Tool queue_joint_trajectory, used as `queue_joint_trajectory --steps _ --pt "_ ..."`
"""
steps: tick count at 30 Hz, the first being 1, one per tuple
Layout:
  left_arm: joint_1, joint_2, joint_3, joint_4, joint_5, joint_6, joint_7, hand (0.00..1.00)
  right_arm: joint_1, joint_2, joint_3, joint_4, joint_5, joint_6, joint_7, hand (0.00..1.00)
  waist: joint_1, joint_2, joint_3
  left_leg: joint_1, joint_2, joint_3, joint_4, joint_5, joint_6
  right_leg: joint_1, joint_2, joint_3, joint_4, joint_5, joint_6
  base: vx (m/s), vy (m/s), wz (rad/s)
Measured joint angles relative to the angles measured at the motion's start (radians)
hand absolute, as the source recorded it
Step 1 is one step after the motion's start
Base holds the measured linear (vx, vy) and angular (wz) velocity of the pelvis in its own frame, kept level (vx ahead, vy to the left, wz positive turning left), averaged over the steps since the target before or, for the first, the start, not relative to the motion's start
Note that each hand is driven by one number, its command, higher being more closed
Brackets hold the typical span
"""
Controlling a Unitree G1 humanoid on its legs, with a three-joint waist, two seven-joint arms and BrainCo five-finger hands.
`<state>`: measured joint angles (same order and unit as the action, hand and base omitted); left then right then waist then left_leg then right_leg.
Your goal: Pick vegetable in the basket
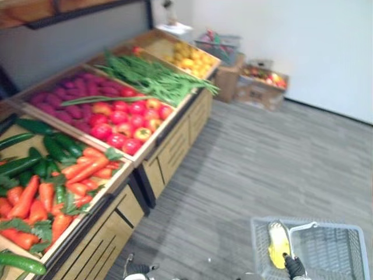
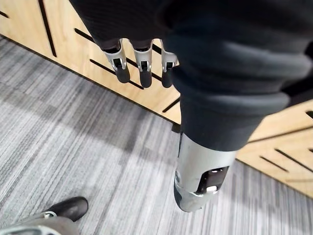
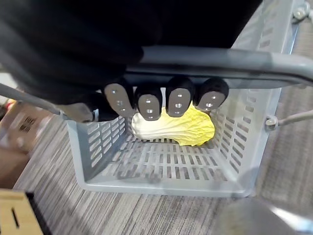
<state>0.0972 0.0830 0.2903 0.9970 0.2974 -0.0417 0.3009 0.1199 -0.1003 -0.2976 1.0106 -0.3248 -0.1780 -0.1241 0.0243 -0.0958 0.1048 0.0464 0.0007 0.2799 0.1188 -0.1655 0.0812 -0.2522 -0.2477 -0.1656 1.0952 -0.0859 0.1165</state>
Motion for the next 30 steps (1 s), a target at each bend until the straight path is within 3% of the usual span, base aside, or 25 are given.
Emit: queue_joint_trajectory --steps 1,3,5,7,8,9,10,11,12,14,17,18,19,21,24,30 --pt "0.008 -0.001 0.001 0.0 -0.001 0.001 0.0 0.0 0.008 -0.009 -0.002 0.012 -0.013 0.006 0.0 1.0 0.0 0.001 0.001 0.026 0.001 -0.066 -0.013 -0.004 -0.008 -0.039 0.003 -0.015 -0.101 -0.047 -0.03 0.26 -0.108 1.3" --pt "0.016 -0.009 0.013 0.001 -0.01 0.003 0.0 0.0 0.017 -0.012 -0.021 0.026 -0.02 0.017 0.0 1.0 0.0 0.007 0.003 0.037 0.011 -0.164 -0.011 -0.014 -0.024 -0.059 0.023 0.005 -0.344 -0.058 -0.034 0.34 -0.213 1.69" --pt "0.015 -0.016 0.035 0.0 -0.019 0.002 0.0 0.0 0.026 0.005 -0.049 0.048 -0.019 0.037 0.0 1.0 -0.001 0.013 0.002 0.028 0.038 -0.279 -0.007 -0.022 -0.066 -0.041 0.049 0.095 -0.687 -0.037 -0.026 0.41 -0.362 1.91" --pt "0.011 -0.024 0.044 -0.003 -0.02 0.0 0.001 0.0 0.033 0.006 -0.051 0.049 -0.011 0.044 -0.002 1.0 0.002 0.02 0.005 0.024 0.06 -0.335 0.006 -0.038 -0.096 -0.032 0.05 0.133 -0.794 -0.01 -0.029 0.35 -0.389 1.2" --pt "0.016 -0.035 0.073 -0.005 -0.022 -0.002 0.002 0.0 0.035 0.007 -0.049 0.049 -0.009 0.045 -0.001 1.0 0.009 0.024 0.007 0.012 0.09 -0.39 0.029 -0.068 -0.144 -0.016 0.049 0.18 -0.862 0.029 -0.025 0.31 -0.364 1.02" --pt "0.02 -0.037 0.089 -0.008 -0.023 -0.002 0.001 0.0 0.037 0.011 -0.048 0.048 -0.009 0.045 -0.001 1.0 0.009 0.021 0.004 0.005 0.1 -0.412 0.039 -0.08 -0.163 -0.012 0.042 0.189 -0.87 0.035 -0.016 0.42 -0.631 1.28" --pt "0.024 -0.038 0.13 -0.018 -0.038 -0.002 0.001 0.0 0.046 0.022 -0.049 0.044 -0.008 0.045 0.001 1.0 0.007 0.002 -0.003 0.0 0.123 -0.436 0.046 -0.103 -0.2 -0.008 0.028 0.164 -0.851 0.072 0.068 0.29 -0.57 1.1" --pt "0.015 -0.071 0.175 -0.011 -0.055 -0.003 0.0 0.0 0.041 0.017 -0.059 0.043 -0.007 0.049 -0.002 1.0 0.01 0.049 -0.002 -0.004 0.185 -0.419 0.05 -0.08 -0.229 -0.009 0.068 0.094 -0.802 0.02 0.027 0.35 -0.655 1.02" --pt "0.015 -0.085 0.2 -0.012 -0.058 -0.005 0.0 0.0 0.038 0.005 -0.059 0.043 -0.007 0.047 -0.001 1.0 0.008 0.061 -0.006 -0.009 0.207 -0.398 0.042 -0.049 -0.235 -0.013 0.08 0.071 -0.779 0.01 0.014 0.25 -0.497 0.72" --pt "0.03 -0.111 0.279 0.0 -0.06 -0.006 0.001 0.0 0.024 -0.009 -0.059 0.042 -0.007 0.045 0.004 1.0 0.009 0.072 -0.004 -0.011 0.262 -0.358 0.001 0.085 -0.265 -0.007 0.113 0.006 -0.738 -0.037 -0.041 0.22 -0.475 0.57" --pt "0.033 -0.127 0.312 0.0 -0.061 -0.002 0.0 0.0 0.027 -0.02 -0.09 0.048 -0.006 0.046 0.004 1.0 -0.001 0.083 0.003 -0.047 0.292 -0.319 -0.002 0.21 -0.236 0.057 0.116 -0.106 -0.766 -0.058 -0.079 0.17 -0.436 0.96" --pt "0.034 -0.128 0.314 -0.001 -0.061 -0.002 -0.001 0.0 0.03 -0.028 -0.102 0.054 0.004 0.047 0.003 1.0 -0.001 0.084 0.003 -0.062 0.294 -0.255 0.002 0.234 -0.219 0.083 0.109 -0.153 -0.784 -0.065 -0.091 0.09 -0.314 1.15" --pt "0.035 -0.128 0.313 -0.001 -0.061 -0.002 -0.001 0.0 0.03 -0.033 -0.109 0.058 0.011 0.047 0.003 1.0 -0.002 0.084 0.003 -0.066 0.292 -0.216 0.004 0.235 -0.219 0.091 0.105 -0.169 -0.791 -0.067 -0.094 0.02 -0.229 0.96" --pt "0.047 -0.122 0.282 0.0 -0.06 0.0 0.0 0.0 0.026 -0.047 -0.126 0.066 0.012 0.047 0.004 1.0 -0.007 0.086 0.004 -0.069 0.275 -0.005 0.002 0.232 -0.213 0.121 0.098 -0.243 -0.838 -0.069 -0.103 -0.02 -0.128 0.9" --pt "0.058 -0.114 0.245 0.0 -0.056 0.002 0.0 0.0 0.025 -0.053 -0.129 0.068 0.013 0.047 0.004 1.0 -0.027 0.09 0.006 -0.059 0.241 0.178 -0.061 0.231 -0.208 0.149 0.091 -0.318 -0.895 -0.061 -0.079 -0.03 0.005 0.94" --pt "0.061 -0.105 0.202 0.001 -0.056 0.007 0.0 0.0 0.016 -0.05 -0.127 0.095 0.015 0.047 0.012 1.0 -0.023 0.11 0.004 -0.058 0.194 0.138 -0.146 0.234 -0.201 0.18 0.1 -0.34 -0.968 -0.007 -0.045 -0.01 0.111 0.38"
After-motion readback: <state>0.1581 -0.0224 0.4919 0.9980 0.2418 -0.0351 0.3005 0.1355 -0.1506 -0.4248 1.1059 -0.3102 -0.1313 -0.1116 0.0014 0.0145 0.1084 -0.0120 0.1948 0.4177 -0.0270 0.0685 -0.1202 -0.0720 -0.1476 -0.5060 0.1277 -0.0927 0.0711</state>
